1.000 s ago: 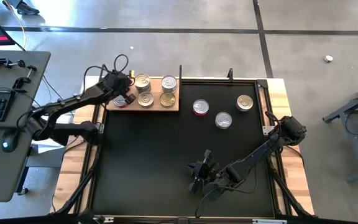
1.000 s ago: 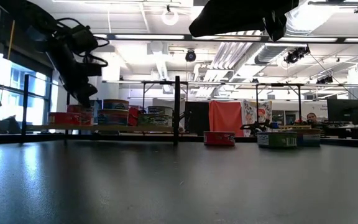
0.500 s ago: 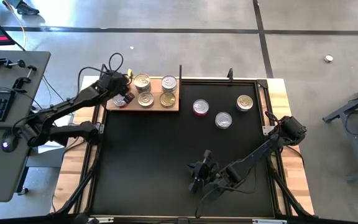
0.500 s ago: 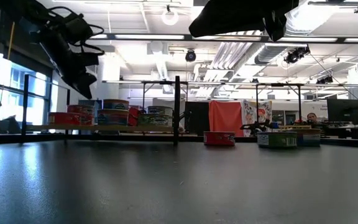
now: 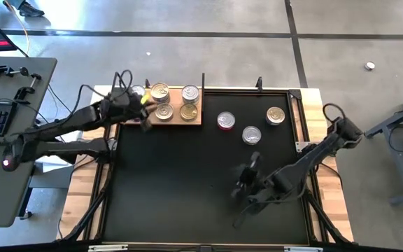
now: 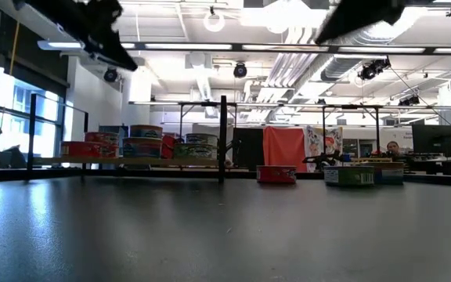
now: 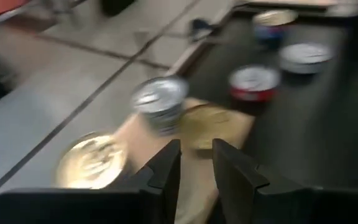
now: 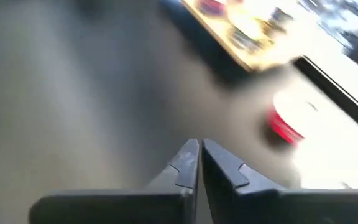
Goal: Stack canned seafood by type on shelf
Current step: Stack the green tuna can on the top of the other green tuna can
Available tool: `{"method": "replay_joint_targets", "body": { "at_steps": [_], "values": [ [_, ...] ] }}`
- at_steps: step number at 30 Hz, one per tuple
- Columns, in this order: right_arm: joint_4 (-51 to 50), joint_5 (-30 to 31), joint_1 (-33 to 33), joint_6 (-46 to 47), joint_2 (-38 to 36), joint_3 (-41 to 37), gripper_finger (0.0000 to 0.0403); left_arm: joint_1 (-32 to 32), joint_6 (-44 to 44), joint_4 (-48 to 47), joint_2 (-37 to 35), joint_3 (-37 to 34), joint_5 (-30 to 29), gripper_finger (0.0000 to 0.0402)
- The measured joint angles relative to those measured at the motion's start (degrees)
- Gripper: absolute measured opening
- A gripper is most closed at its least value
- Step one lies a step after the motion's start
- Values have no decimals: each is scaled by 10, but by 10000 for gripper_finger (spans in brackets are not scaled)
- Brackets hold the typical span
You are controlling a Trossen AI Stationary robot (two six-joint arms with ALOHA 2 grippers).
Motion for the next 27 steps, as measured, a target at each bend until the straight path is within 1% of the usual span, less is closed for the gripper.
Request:
{"method": "replay_joint_targets", "body": {
  "at_steps": [2,4,6,8,10,12,15,19,23,25,27],
  "values": [
    [-107,-17,-15,76,-3,0,28,-52,-10,2,1,0,0,78],
    [-179,-29,-33,114,-1,-10,55,-94,-9,4,8,0,0,73],
    [-191,-26,-54,112,0,-39,88,-127,-9,7,19,0,-3,69],
    [-176,-27,-77,82,1,-79,122,-152,-9,10,33,0,-8,67],
    [-137,-28,-96,43,1,-125,156,-171,-9,13,47,0,-10,67],
    [-66,-26,-108,-15,1,-175,185,-185,-8,17,63,0,-16,67],
    [57,-32,-127,-80,-10,-247,211,-196,3,31,88,0,-27,67],
    [197,-45,-165,-151,-33,-321,216,-203,21,70,133,0,-27,67],
    [337,-48,-201,-258,-62,-363,212,-203,54,135,195,0,-22,67],
    [374,-62,-219,-309,-67,-379,211,-204,73,169,229,0,-21,67],
    [387,-79,-239,-328,-69,-388,211,-206,91,201,259,-1,-21,67]
  ]
}}
